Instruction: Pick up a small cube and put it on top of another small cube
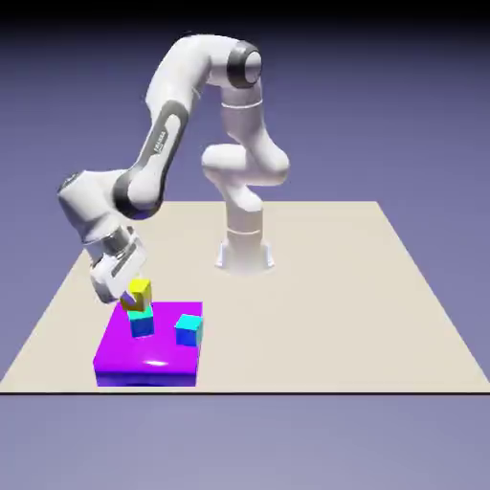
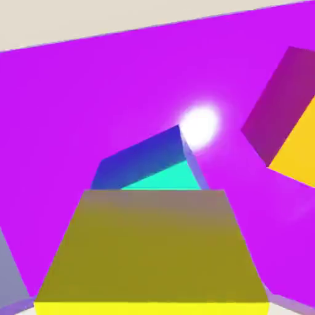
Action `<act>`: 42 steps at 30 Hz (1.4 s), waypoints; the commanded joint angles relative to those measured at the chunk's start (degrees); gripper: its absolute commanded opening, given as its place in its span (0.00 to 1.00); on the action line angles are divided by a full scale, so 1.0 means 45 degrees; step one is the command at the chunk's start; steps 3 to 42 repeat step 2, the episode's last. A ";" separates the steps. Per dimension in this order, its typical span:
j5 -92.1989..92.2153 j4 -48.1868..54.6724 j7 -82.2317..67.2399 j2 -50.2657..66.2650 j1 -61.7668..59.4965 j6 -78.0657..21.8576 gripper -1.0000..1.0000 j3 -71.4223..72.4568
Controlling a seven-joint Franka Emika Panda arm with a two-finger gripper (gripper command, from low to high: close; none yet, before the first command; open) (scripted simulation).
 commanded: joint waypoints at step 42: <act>-0.0035 0.0000 0.0020 0.0000 0.0001 -0.0010 1.00 -0.0002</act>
